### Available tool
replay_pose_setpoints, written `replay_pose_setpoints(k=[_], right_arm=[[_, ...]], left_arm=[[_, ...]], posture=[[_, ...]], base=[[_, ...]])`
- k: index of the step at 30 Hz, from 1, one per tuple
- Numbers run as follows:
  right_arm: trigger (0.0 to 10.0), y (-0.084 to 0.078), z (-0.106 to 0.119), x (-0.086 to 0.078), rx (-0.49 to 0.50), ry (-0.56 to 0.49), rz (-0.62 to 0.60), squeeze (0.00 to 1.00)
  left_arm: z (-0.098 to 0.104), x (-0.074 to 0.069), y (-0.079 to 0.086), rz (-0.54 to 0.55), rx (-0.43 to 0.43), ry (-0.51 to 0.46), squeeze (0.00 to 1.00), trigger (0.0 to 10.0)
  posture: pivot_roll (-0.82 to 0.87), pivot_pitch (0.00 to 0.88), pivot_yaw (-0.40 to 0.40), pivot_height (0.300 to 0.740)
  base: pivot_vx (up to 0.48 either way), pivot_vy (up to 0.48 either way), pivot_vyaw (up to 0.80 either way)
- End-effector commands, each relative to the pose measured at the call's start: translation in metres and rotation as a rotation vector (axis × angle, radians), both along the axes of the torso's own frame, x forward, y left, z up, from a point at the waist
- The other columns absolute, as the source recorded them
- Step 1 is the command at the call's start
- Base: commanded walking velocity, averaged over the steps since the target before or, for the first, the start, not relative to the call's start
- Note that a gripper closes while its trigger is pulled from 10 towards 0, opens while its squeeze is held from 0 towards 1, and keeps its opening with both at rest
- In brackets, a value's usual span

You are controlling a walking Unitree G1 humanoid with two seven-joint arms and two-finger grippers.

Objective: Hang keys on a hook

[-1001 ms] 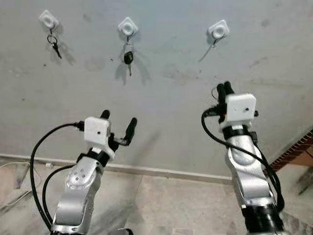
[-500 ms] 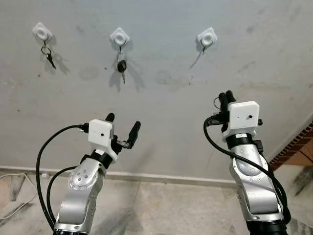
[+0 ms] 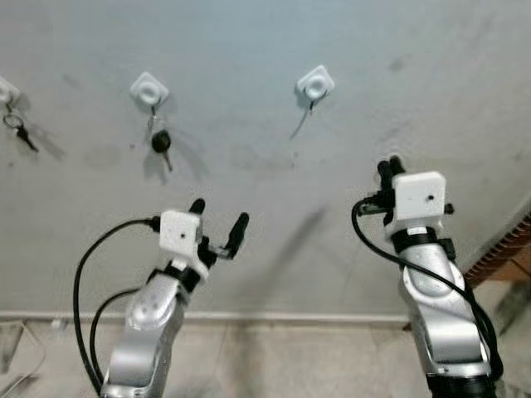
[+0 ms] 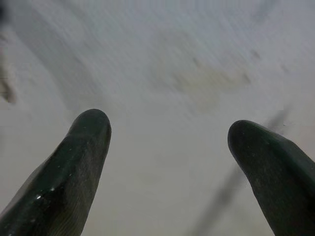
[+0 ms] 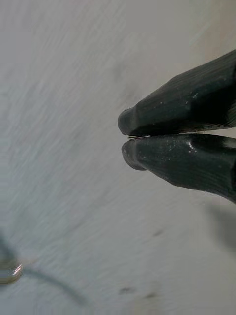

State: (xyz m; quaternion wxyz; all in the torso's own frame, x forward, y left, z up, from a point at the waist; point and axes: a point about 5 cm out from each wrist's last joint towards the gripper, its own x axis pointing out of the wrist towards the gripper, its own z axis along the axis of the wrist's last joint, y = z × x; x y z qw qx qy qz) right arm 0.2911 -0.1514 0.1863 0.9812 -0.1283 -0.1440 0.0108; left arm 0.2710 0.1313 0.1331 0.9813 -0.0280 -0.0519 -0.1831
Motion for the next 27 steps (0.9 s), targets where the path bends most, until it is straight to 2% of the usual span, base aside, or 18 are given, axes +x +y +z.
replay_pose_setpoints(k=[1, 7, 12, 17, 21, 27], right_arm=[[10.0, 0.008, 0.003, -0.001, 0.003, -0.003, 0.031, 0.0], [10.0, 0.008, 0.002, -0.002, 0.001, 0.003, 0.035, 0.0], [10.0, 0.01, 0.002, -0.002, -0.002, 0.001, 0.041, 0.0], [10.0, 0.016, 0.01, -0.001, -0.004, -0.027, 0.066, 0.0], [10.0, 0.021, 0.02, 0.002, -0.015, -0.063, 0.092, 0.0], [10.0, 0.025, 0.031, 0.01, -0.044, -0.108, 0.118, 0.0]], left_arm=[[-0.002, -0.003, 0.007, 0.017, -0.01, 0.005, 0.0, 10.0], [-0.009, -0.009, 0.005, 0.017, 0.005, 0.024, 0.0, 10.0], [-0.008, -0.013, 0.005, 0.004, 0.032, -0.003, 0.0, 10.0], [-0.019, -0.018, 0.013, 0.027, 0.061, 0.019, 0.0, 10.0], [-0.031, -0.027, 0.021, 0.035, 0.091, 0.05, 0.0, 10.0], [-0.017, -0.032, 0.015, -0.055, 0.062, 0.003, 0.0, 10.0]], posture=[[-0.07, 0.098, 0.002, 0.74], [-0.07, 0.102, 0.0, 0.74], [-0.06, 0.103, -0.002, 0.74], [-0.06, 0.102, -0.006, 0.74], [-0.06, 0.105, -0.01, 0.74], [-0.04, 0.107, -0.017, 0.74]], base=[[0.0, 0.0, 0.0], [0.0, 0.0, 0.0], [0.0, 0.0, 0.0], [0.0, 0.0, 0.0], [0.0, 0.0, 0.0], [0.0, 0.0, 0.0]])
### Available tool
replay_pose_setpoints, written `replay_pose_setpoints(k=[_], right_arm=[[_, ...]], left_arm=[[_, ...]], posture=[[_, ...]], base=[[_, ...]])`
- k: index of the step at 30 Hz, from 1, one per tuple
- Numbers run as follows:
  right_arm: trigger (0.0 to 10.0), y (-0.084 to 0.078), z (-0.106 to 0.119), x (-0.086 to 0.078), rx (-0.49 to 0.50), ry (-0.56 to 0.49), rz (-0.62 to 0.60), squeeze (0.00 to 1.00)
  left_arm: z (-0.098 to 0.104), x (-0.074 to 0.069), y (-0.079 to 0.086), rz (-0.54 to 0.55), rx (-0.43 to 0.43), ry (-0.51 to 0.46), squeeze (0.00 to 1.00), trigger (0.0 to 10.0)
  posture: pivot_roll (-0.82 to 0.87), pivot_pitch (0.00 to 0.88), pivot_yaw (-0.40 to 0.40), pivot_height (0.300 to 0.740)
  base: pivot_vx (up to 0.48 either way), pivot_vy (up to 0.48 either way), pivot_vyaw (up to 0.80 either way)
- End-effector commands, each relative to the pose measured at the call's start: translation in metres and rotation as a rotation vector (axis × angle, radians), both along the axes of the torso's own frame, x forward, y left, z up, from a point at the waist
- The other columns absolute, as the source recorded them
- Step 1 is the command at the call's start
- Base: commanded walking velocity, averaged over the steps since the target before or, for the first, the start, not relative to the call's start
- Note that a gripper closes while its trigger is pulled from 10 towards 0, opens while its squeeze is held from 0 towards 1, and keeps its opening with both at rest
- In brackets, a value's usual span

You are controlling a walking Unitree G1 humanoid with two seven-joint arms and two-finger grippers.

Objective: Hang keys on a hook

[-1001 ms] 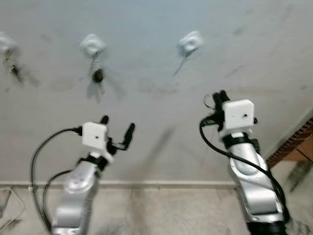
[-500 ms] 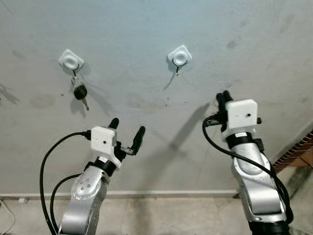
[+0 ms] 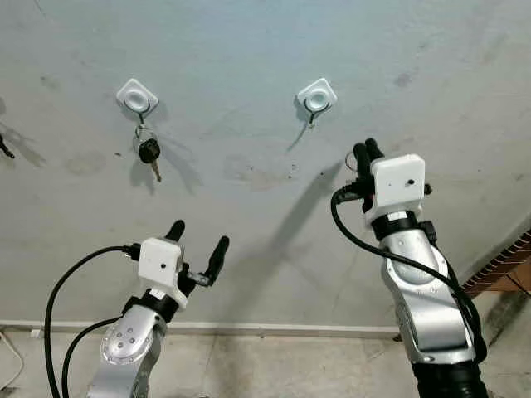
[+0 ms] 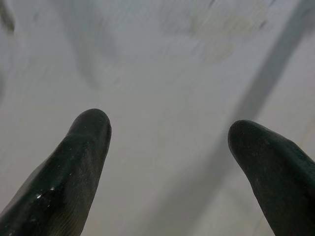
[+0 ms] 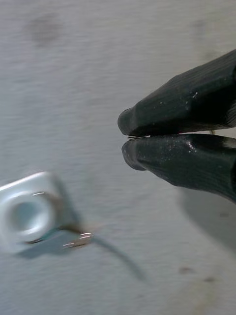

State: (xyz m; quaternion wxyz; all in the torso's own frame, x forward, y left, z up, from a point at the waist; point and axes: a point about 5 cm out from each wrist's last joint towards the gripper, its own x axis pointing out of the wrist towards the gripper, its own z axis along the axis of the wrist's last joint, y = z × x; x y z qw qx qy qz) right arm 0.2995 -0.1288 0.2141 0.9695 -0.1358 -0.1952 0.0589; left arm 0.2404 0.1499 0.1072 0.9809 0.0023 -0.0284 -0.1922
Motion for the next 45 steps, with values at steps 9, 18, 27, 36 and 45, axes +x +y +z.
replay_pose_setpoints(k=[9, 18, 27, 36, 45], right_arm=[[10.0, 0.003, 0.019, 0.011, -0.024, -0.061, 0.05, 0.0], [10.0, 0.009, 0.027, 0.004, -0.047, -0.087, 0.124, 0.0], [10.0, 0.006, 0.015, -0.021, -0.099, -0.087, 0.098, 0.0], [10.0, 0.021, 0.023, -0.027, -0.076, -0.112, 0.156, 0.0], [10.0, 0.029, 0.033, -0.023, -0.066, -0.136, 0.192, 0.0]], left_arm=[[0.021, -0.008, -0.009, -0.13, 0.003, -0.078, 0.0, 10.0], [0.022, -0.007, -0.008, -0.12, 0.0, -0.069, 0.0, 10.0], [0.023, -0.003, -0.01, -0.126, -0.003, -0.069, 0.0, 10.0], [0.025, 0.005, -0.012, -0.147, -0.005, -0.073, 0.0, 10.0], [0.026, 0.006, -0.013, -0.154, -0.009, -0.079, 0.0, 10.0]], posture=[[-0.02, 0.105, -0.026, 0.74], [-0.03, 0.11, -0.027, 0.74], [-0.06, 0.114, -0.009, 0.74], [-0.07, 0.114, 0.006, 0.74], [-0.06, 0.115, -0.001, 0.74]], base=[[0.0, 0.0, 0.0], [0.0, 0.0, 0.0], [0.0, 0.0, 0.0], [0.0, 0.0, 0.0], [0.0, 0.0, 0.0]])
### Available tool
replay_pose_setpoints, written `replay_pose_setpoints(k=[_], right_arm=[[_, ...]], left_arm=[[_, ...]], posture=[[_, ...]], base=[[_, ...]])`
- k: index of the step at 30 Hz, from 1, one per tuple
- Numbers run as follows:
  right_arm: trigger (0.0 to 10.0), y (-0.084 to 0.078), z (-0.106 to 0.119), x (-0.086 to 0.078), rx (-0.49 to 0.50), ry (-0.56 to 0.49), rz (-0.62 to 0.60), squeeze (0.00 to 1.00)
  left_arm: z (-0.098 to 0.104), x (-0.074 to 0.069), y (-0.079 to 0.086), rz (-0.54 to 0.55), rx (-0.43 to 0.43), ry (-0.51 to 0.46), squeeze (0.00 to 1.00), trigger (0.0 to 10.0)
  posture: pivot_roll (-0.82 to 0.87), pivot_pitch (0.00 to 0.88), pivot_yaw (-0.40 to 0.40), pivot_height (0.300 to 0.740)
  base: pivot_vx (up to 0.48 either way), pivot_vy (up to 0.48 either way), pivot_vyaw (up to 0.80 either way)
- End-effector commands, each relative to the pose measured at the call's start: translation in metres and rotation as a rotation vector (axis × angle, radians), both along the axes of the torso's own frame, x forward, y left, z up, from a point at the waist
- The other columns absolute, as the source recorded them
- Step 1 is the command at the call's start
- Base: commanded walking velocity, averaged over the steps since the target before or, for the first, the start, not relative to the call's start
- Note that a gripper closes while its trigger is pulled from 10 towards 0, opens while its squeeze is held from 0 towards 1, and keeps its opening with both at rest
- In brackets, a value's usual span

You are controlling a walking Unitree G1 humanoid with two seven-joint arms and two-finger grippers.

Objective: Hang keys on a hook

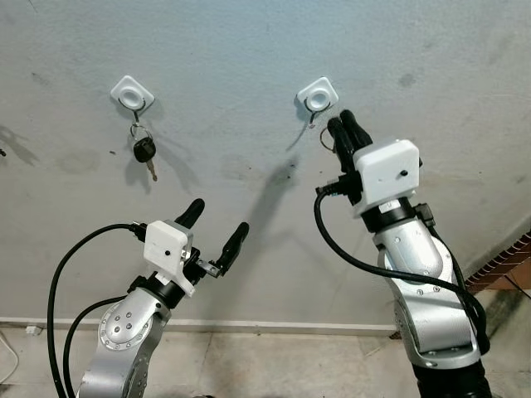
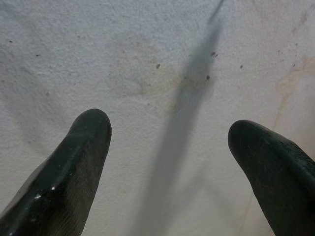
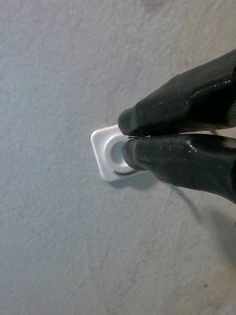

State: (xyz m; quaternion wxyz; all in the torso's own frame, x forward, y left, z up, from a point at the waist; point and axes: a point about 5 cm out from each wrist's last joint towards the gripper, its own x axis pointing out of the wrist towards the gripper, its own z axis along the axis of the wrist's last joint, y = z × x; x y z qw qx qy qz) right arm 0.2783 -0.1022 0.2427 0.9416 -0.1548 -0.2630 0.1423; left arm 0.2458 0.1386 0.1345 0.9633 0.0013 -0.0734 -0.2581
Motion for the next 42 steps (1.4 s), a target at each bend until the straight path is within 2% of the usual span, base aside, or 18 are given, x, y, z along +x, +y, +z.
replay_pose_setpoints(k=[1, 11, 21, 34, 35, 42], right_arm=[[10.0, 0.005, 0.005, -0.001, 0.006, -0.012, 0.03, 0.0], [10.0, 0.011, 0.001, -0.007, 0.014, 0.013, 0.074, 0.0], [10.0, 0.018, 0.002, -0.004, 0.033, 0.013, 0.091, 0.0], [10.0, 0.028, 0.009, 0.01, 0.061, -0.003, 0.1, 0.0], [10.0, 0.027, 0.008, 0.013, 0.067, 0.002, 0.089, 0.0], [10.0, 0.019, 0.005, 0.021, 0.089, 0.024, 0.054, 0.0]], left_arm=[[-0.002, 0.001, -0.001, -0.015, 0.01, 0.009, 0.0, 10.0], [-0.004, 0.0, 0.0, -0.005, 0.014, 0.013, 0.0, 10.0], [-0.002, 0.003, -0.001, -0.011, 0.02, 0.006, 0.0, 10.0], [0.003, 0.001, -0.005, -0.022, 0.007, -0.014, 0.0, 10.0], [0.009, 0.001, -0.008, -0.038, 0.001, -0.03, 0.0, 10.0], [0.015, 0.001, -0.011, -0.053, -0.007, -0.044, 0.0, 10.0]], posture=[[-0.06, 0.115, -0.003, 0.74], [-0.06, 0.119, 0.001, 0.74], [-0.06, 0.119, 0.006, 0.74], [-0.05, 0.124, 0.0, 0.74], [-0.05, 0.126, -0.003, 0.74], [-0.04, 0.13, 0.001, 0.74]], base=[[0.0, 0.0, 0.0], [0.0, 0.0, 0.0], [0.0, 0.0, 0.0], [0.0, 0.0, 0.0], [0.0, 0.0, 0.0], [0.0, 0.0, 0.0]])
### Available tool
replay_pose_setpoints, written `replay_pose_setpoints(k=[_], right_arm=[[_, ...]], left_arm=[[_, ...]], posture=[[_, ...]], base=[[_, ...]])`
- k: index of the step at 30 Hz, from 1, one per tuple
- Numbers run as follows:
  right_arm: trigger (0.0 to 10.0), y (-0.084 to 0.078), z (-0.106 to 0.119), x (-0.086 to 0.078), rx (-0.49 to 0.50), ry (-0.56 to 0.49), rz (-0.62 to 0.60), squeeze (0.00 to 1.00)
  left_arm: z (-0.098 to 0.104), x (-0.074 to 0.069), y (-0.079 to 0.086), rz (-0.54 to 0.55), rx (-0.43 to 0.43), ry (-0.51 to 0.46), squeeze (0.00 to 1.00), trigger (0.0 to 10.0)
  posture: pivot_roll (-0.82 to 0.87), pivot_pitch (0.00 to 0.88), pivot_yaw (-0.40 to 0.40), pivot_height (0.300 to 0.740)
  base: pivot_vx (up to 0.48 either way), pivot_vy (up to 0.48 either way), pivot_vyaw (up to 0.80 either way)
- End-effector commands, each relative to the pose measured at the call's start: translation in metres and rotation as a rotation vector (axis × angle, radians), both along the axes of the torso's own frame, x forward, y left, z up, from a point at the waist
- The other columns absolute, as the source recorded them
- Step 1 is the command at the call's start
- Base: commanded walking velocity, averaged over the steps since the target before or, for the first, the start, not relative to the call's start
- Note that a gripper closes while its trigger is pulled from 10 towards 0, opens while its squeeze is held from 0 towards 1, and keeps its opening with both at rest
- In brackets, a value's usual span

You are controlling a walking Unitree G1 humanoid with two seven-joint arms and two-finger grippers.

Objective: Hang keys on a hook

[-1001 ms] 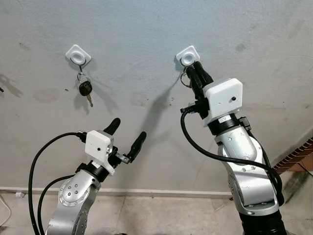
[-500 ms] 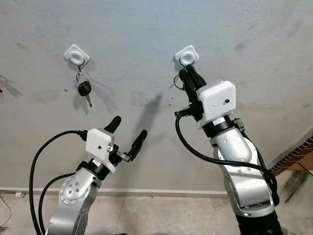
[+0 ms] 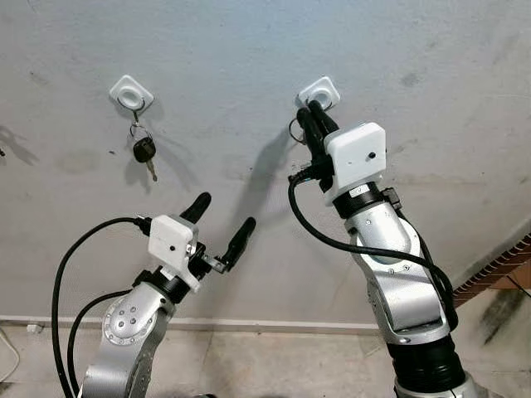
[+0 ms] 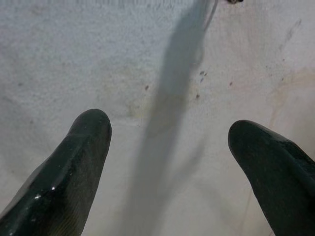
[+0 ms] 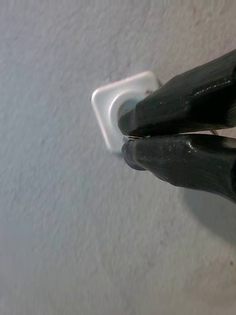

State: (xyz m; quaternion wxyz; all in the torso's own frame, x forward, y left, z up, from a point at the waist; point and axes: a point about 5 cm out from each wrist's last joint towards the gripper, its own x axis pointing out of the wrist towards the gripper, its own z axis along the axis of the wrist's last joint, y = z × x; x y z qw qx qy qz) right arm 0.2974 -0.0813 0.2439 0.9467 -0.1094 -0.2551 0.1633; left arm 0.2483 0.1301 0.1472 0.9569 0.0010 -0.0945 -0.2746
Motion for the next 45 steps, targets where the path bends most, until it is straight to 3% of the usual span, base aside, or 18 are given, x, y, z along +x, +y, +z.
replay_pose_setpoints(k=[1, 26, 35, 37, 45], right_arm=[[10.0, -0.004, 0.003, 0.002, 0.014, -0.012, -0.01, 0.0], [10.0, -0.029, -0.015, 0.018, 0.08, 0.084, -0.095, 0.0], [10.0, -0.026, -0.001, 0.013, 0.096, 0.035, -0.02, 0.0], [10.0, -0.033, 0.015, 0.008, 0.106, -0.038, -0.075, 0.0], [10.0, -0.038, 0.016, 0.002, 0.079, -0.057, -0.104, 0.0]], left_arm=[[0.001, -0.002, -0.002, -0.018, 0.004, -0.001, 0.0, 10.0], [0.0, -0.003, 0.005, -0.02, 0.026, 0.006, 0.0, 10.0], [0.001, -0.002, 0.003, -0.022, 0.03, 0.005, 0.0, 10.0], [-0.001, -0.002, 0.004, -0.019, 0.033, 0.009, 0.0, 10.0], [-0.002, -0.002, 0.003, -0.017, 0.035, 0.01, 0.0, 10.0]], posture=[[-0.04, 0.129, 0.001, 0.74], [-0.03, 0.123, 0.014, 0.74], [-0.03, 0.126, 0.017, 0.74], [-0.03, 0.127, 0.017, 0.74], [-0.04, 0.126, 0.019, 0.74]], base=[[0.0, 0.0, 0.0], [0.0, 0.0, 0.0], [0.0, 0.0, 0.0], [0.0, 0.0, 0.0], [0.0, 0.0, 0.0]])
